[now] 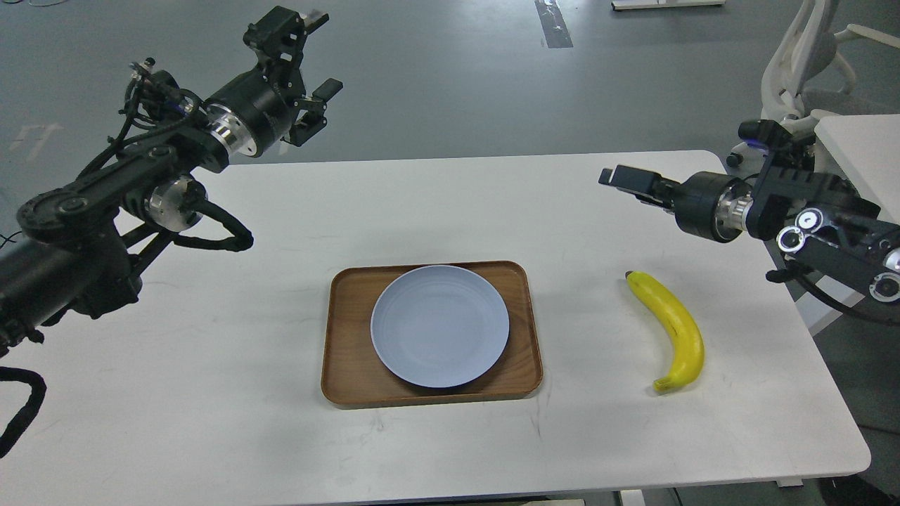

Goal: Place banana on plate with both arms
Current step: 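Lower the right gripper onto the yellow banana and grasp it, then carry the banana with the right gripper over the plate and lower it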

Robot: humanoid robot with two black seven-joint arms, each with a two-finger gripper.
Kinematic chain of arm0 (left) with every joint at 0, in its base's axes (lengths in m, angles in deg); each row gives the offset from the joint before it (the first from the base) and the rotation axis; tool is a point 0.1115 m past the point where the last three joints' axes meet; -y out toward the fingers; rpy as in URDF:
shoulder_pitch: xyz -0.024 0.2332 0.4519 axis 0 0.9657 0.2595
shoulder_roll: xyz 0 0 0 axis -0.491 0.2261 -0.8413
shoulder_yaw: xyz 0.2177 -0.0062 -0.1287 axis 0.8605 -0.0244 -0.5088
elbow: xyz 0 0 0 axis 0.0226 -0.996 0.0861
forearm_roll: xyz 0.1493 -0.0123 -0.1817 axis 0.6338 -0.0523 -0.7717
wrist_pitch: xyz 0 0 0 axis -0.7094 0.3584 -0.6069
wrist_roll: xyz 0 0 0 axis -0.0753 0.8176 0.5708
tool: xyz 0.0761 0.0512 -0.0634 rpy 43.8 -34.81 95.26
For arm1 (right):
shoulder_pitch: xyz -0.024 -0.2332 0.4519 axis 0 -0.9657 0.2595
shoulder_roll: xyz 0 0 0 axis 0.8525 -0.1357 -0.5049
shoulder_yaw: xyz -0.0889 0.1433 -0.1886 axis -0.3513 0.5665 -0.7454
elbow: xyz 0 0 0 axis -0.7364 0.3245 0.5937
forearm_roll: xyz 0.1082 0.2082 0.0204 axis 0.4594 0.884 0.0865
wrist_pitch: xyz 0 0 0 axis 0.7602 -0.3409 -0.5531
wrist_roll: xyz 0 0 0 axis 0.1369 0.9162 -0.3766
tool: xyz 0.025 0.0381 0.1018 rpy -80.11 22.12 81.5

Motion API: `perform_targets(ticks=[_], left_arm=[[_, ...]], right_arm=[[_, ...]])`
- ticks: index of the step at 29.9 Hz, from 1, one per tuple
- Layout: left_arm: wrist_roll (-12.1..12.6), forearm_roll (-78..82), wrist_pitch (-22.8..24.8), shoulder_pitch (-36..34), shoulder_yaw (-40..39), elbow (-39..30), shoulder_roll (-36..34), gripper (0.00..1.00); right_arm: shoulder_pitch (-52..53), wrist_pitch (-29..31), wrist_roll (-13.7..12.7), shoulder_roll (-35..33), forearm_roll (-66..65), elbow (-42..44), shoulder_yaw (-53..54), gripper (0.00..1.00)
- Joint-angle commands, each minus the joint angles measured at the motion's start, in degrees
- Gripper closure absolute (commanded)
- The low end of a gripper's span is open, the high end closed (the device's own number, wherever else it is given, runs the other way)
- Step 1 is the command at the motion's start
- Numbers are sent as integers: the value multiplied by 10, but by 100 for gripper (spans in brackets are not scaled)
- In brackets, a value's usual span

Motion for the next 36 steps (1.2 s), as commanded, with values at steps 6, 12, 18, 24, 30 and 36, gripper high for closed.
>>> perform_targets(ticks=[6,12,18,24,30,36], left_arm=[[-1,-25,-5,39,-18,11,-4,2],[-1,-24,-4,56,-21,9,-6,2],[-1,-23,0,58,-21,9,-7,2],[-1,-23,0,58,-21,9,-4,2],[0,-20,0,58,-17,10,-6,2],[-1,-20,-3,64,-16,10,-4,2]], right_arm=[[-5,-2,13,-40,-107,-41,-77,6],[-8,-2,10,-41,-108,-41,-120,6],[-23,-2,-2,-42,-108,-40,-127,7],[-51,-2,-2,-44,-108,-41,-130,35],[-71,-2,-3,-40,-109,-43,-129,78],[-37,-46,2,-23,-110,-43,-128,92]])
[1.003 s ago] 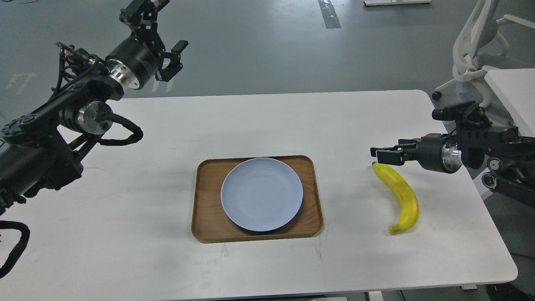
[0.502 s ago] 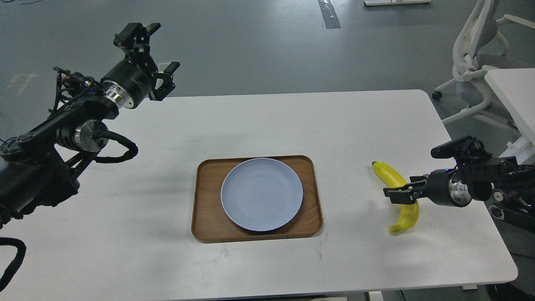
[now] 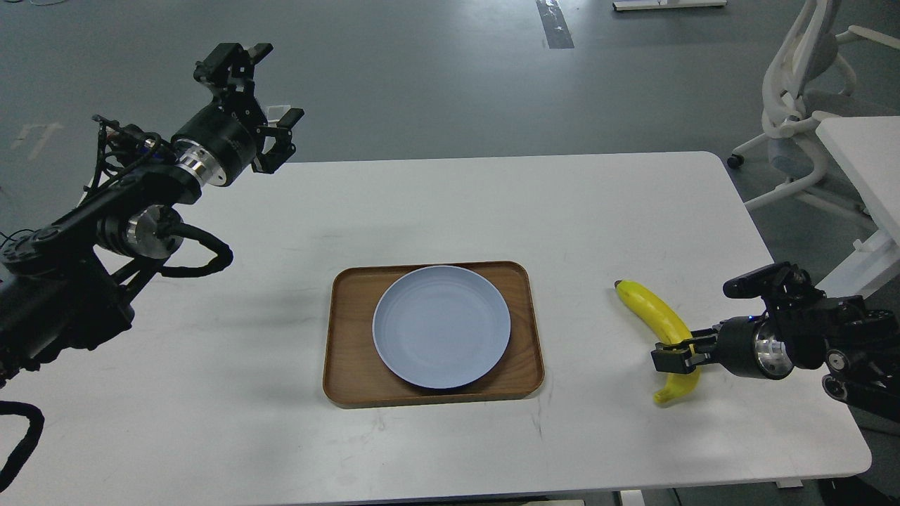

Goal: Place banana on plate with both arms
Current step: 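Carry the banana with the right gripper over the plate and lower it, then open the right gripper and raise it away from the plate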

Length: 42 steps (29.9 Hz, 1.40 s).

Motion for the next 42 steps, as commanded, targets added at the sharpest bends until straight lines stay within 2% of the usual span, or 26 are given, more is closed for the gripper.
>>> perform_targets(ticks=[1,3,6,9,11,14,15,21,26,28,29,30,31,32,33,34,39,42], left_arm=[[0,0,-5,2,0,0,4,2],[0,1,-5,2,0,0,6,2],[0,0,-6,2,0,0,8,2],[0,0,-6,2,0,0,7,2],[0,2,-7,2,0,0,6,2],[1,1,-7,2,0,0,4,2],[1,1,-7,2,0,0,4,2],[0,1,-7,2,0,0,-3,2],[0,1,-6,5,0,0,-11,2],[1,2,-6,6,0,0,-11,2],[1,2,-6,6,0,0,-11,2],[1,2,-6,6,0,0,-11,2],[1,1,-6,7,0,0,-11,2],[1,1,-7,9,0,0,-11,2],[1,1,-6,9,0,0,-10,2],[1,1,-7,9,0,0,-10,2],[1,1,-7,9,-1,0,-8,2],[1,1,-7,9,-1,0,-8,2]], right_arm=[[34,-38,6,18,1,0,0,92],[46,-46,7,22,0,0,0,93],[78,-62,25,39,0,1,-3,94],[104,-66,54,68,-22,4,-8,94],[135,-66,90,104,-68,14,-17,94],[161,-66,114,168,-90,39,-31,94],[161,-66,114,168,-90,40,-31,94],[191,-66,131,273,-90,102,-72,94],[183,-66,131,308,-89,129,-89,90],[177,-65,130,312,-87,135,-97,82],[177,-65,130,312,-87,135,-98,82],[172,-65,130,313,-86,141,-98,73],[170,-65,130,313,-83,144,-98,67],[165,-66,128,314,-80,152,-96,55],[163,-66,128,319,-78,157,-96,34],[163,-67,128,322,-77,158,-96,26],[162,-70,121,330,-40,158,-84,9],[165,-70,111,331,-3,158,-64,6]])
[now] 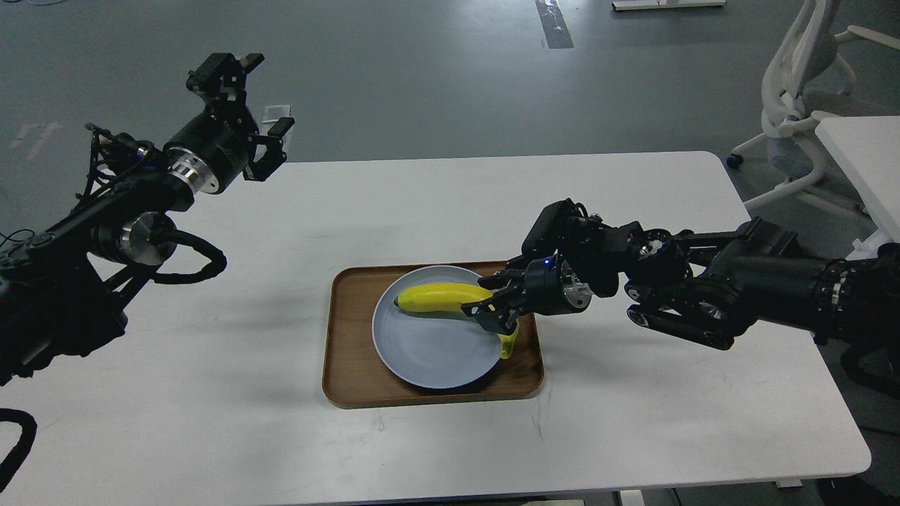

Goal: Place banana on plate with both arms
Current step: 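Open the right gripper and raise it away from the plate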

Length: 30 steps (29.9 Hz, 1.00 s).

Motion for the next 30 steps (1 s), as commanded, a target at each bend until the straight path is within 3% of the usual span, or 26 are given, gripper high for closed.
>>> perform_targets(ticks=[1,9,15,17,19,25,30], left_arm=[[0,0,0,0,0,0,0,2],[0,1,0,0,1,0,3,2],[2,1,-1,0,2,-1,11,2],[1,-3,0,2,-1,-1,19,2],[0,-4,0,11,-5,-2,21,2],[4,-23,3,29,-44,-6,38,2],[7,-37,6,39,-60,-8,48,2]], right_arm=[[3,-1,-10,1,40,-1,24,5],[29,6,-15,-11,167,-5,112,5],[21,11,-83,-56,447,-5,209,5],[8,2,-139,-66,634,-2,260,5],[-9,-2,-171,-76,765,2,322,5],[-106,-38,-204,-79,896,33,501,3],[-187,-30,-204,-79,896,22,541,0]])
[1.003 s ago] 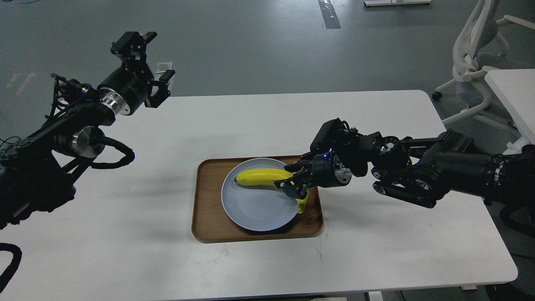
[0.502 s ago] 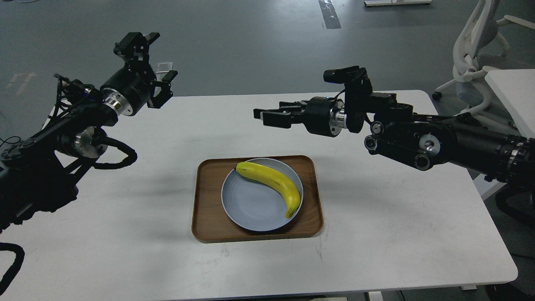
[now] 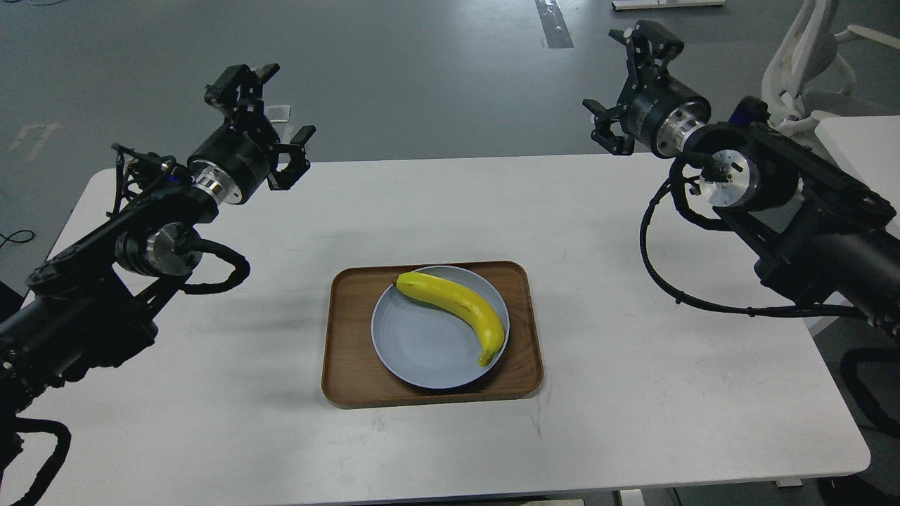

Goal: Place banana on plate with both arms
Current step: 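Open the right gripper and raise it away from the plate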

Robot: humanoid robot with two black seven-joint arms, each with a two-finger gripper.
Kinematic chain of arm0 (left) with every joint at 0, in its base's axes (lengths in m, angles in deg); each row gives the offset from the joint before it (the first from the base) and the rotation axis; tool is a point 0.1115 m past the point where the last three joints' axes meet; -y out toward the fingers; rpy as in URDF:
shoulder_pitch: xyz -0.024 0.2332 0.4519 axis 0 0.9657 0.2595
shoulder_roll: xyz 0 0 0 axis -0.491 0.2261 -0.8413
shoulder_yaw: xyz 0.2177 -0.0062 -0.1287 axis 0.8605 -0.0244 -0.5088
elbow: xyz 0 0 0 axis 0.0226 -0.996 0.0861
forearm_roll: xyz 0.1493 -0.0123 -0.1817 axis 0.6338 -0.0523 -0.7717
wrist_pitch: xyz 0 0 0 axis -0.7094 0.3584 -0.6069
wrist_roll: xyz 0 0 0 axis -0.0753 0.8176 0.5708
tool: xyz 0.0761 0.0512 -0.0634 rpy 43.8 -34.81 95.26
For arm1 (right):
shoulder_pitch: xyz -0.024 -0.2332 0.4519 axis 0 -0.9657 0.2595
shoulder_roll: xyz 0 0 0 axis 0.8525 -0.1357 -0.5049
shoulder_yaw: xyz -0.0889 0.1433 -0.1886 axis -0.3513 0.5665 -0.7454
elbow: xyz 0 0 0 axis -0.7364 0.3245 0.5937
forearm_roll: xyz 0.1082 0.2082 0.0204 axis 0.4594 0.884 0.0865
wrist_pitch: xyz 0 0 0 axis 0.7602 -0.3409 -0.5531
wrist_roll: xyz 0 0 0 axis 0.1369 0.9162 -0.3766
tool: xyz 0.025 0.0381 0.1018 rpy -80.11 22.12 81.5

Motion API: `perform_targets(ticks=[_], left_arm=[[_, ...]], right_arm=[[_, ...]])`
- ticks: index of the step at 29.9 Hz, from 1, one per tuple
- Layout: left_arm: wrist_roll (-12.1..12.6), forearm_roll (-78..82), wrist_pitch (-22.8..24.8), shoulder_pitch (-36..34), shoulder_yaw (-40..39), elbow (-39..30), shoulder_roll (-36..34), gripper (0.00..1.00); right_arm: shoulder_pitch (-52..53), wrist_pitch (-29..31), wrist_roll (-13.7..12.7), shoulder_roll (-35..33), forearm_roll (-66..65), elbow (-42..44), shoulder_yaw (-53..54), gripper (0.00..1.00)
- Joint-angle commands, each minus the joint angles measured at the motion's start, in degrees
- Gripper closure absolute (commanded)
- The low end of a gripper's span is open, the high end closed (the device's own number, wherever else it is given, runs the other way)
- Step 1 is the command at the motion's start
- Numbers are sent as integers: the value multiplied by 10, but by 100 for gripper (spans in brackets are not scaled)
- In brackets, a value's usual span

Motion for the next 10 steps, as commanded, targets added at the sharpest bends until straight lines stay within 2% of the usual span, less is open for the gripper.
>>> perform_targets(ticks=[1,10], left_arm=[[1,-10,2,7,-6,-1,7,2],[2,-15,4,20,-6,-1,10,2]], right_arm=[[-51,6,0,0,2,-10,18,0],[-53,14,3,-5,-6,-27,1,0]])
